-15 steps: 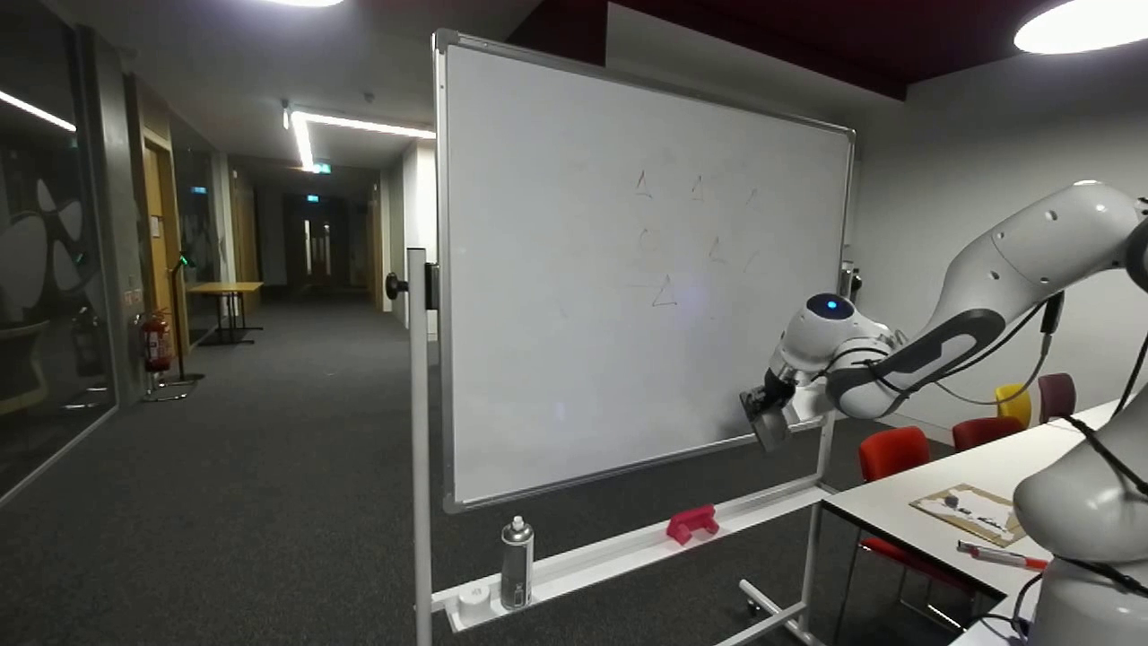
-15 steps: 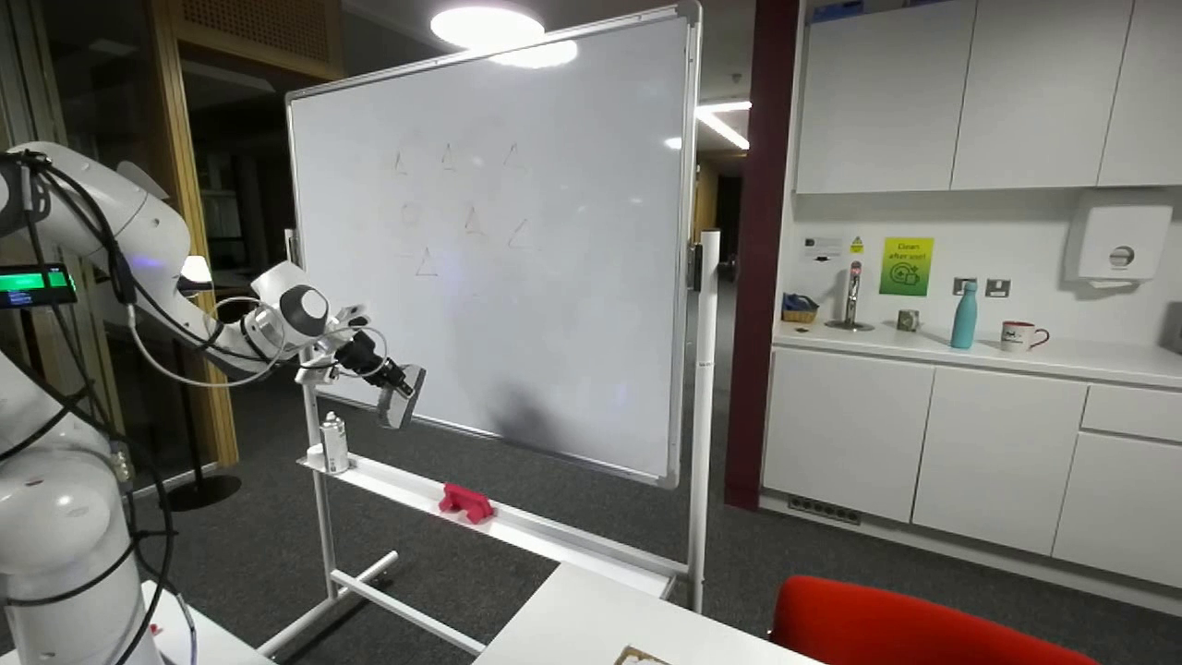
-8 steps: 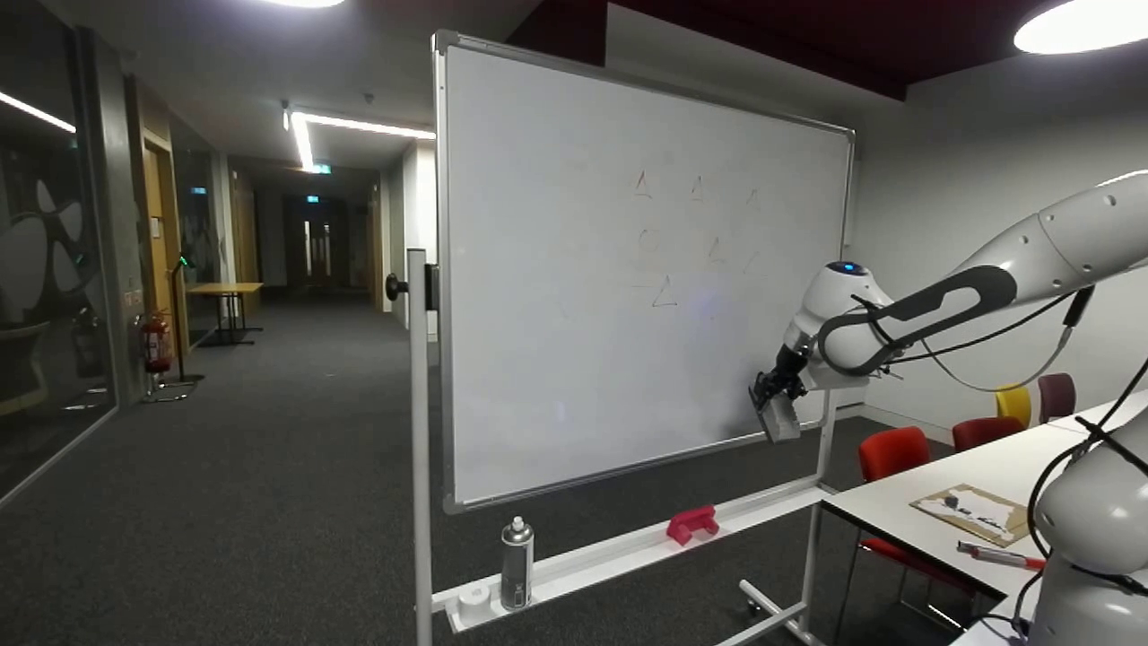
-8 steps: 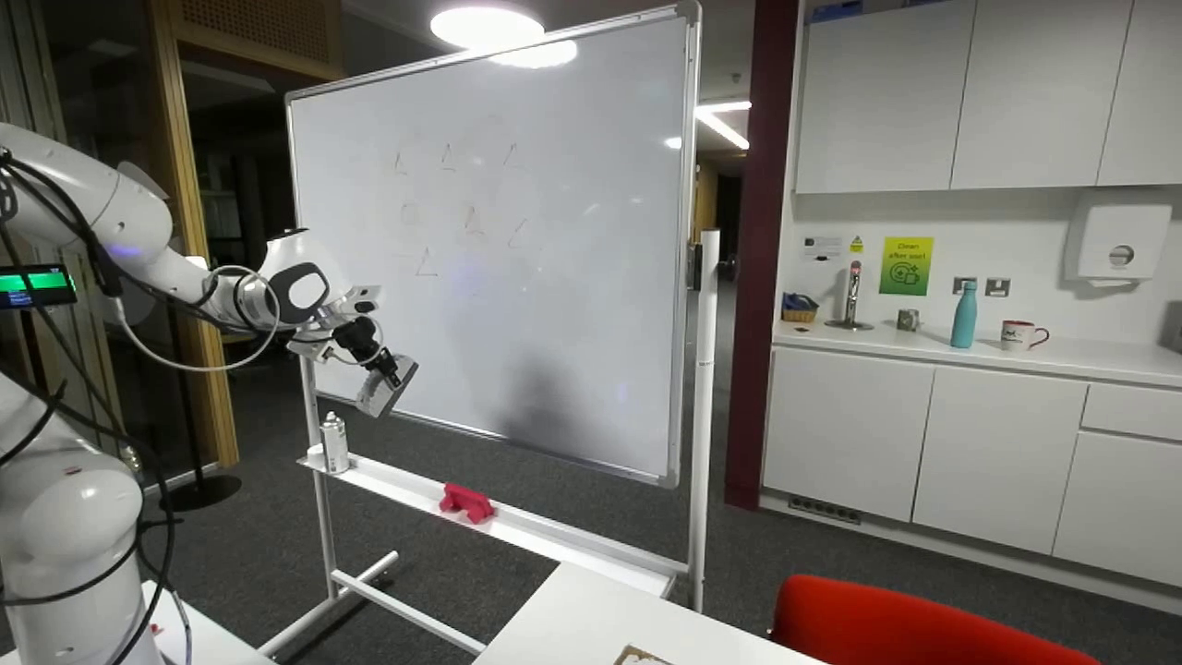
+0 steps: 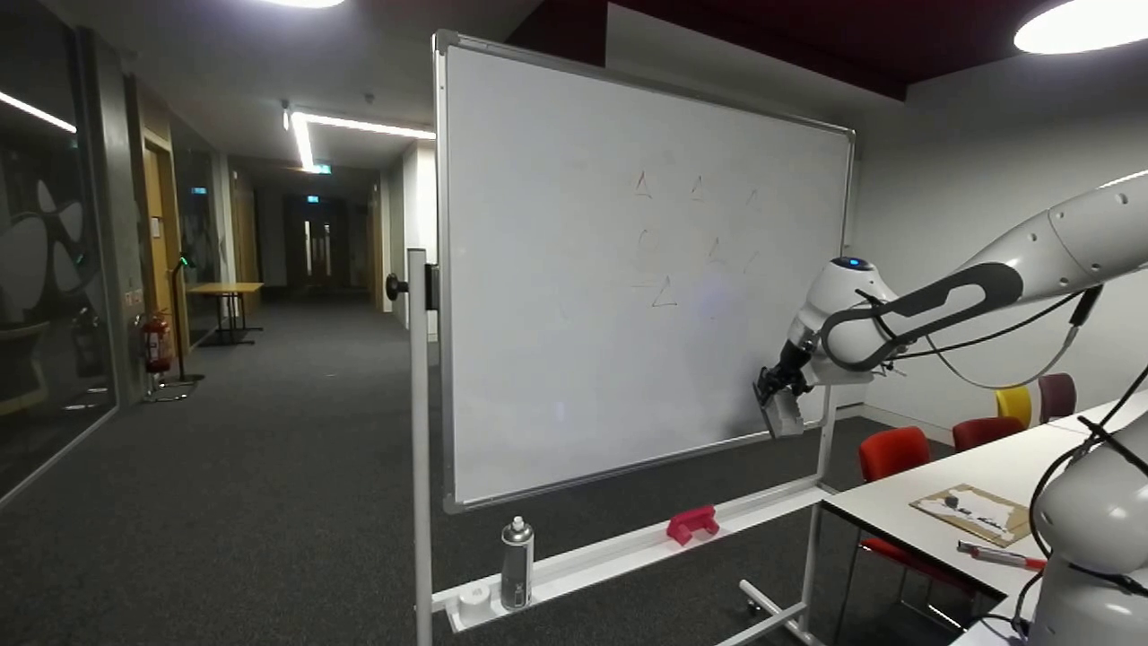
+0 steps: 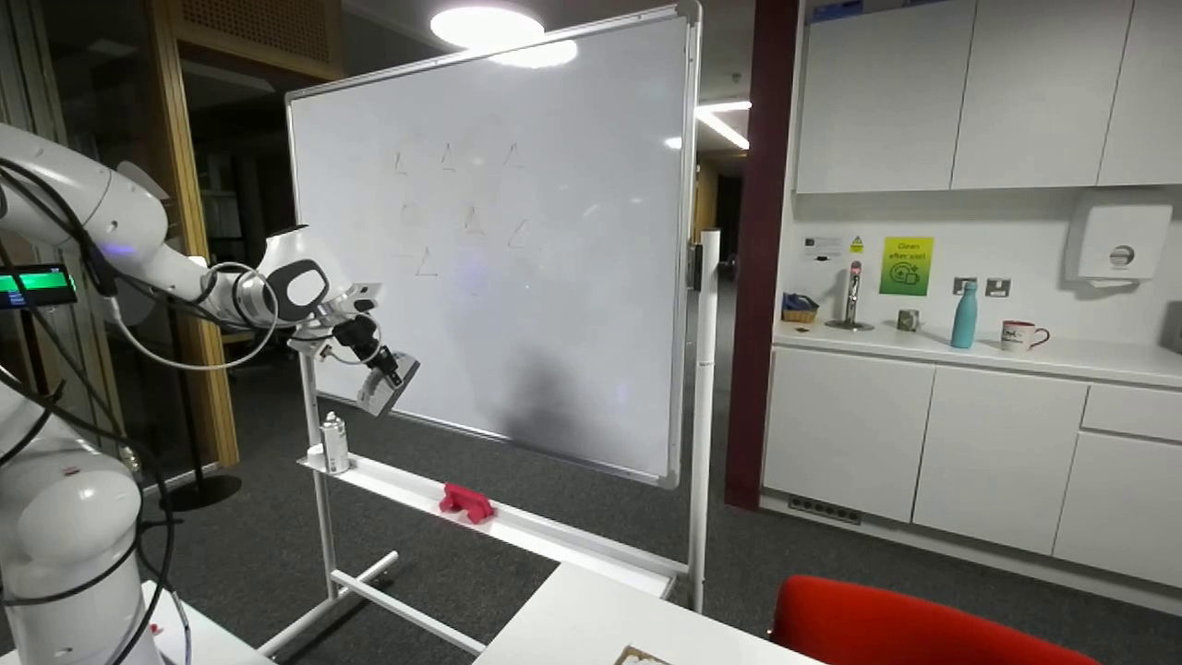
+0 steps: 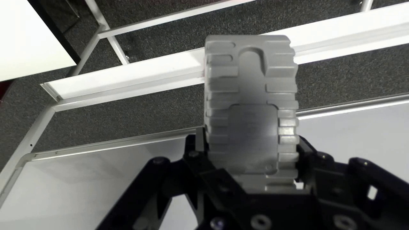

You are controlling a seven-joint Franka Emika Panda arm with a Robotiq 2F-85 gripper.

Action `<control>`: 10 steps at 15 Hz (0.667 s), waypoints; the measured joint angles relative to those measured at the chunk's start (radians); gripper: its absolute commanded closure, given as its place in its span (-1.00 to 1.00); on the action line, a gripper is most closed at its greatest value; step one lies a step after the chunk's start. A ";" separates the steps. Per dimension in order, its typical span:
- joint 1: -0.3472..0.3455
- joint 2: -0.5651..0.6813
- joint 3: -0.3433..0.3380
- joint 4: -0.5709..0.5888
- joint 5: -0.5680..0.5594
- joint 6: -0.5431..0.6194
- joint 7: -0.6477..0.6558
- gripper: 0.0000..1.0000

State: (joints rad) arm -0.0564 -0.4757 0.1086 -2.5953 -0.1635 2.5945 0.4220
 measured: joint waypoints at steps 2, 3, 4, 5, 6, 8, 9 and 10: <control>-0.033 0.013 -0.001 0.000 0.003 0.000 0.044 0.29; -0.053 0.022 -0.007 0.000 0.011 0.000 0.057 0.29; -0.074 0.030 -0.019 0.000 0.024 0.000 0.060 0.29; -0.092 0.038 -0.036 0.000 0.035 0.000 0.060 0.29; -0.109 0.046 -0.056 0.000 0.048 0.000 0.059 0.29; -0.134 0.058 -0.107 0.001 0.075 0.000 0.049 0.29; -0.144 0.063 -0.134 0.001 0.089 0.000 0.040 0.29; -0.154 0.068 -0.161 0.002 0.106 0.000 0.026 0.29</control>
State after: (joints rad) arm -0.2103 -0.4080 -0.0523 -2.5932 -0.0572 2.5945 0.4479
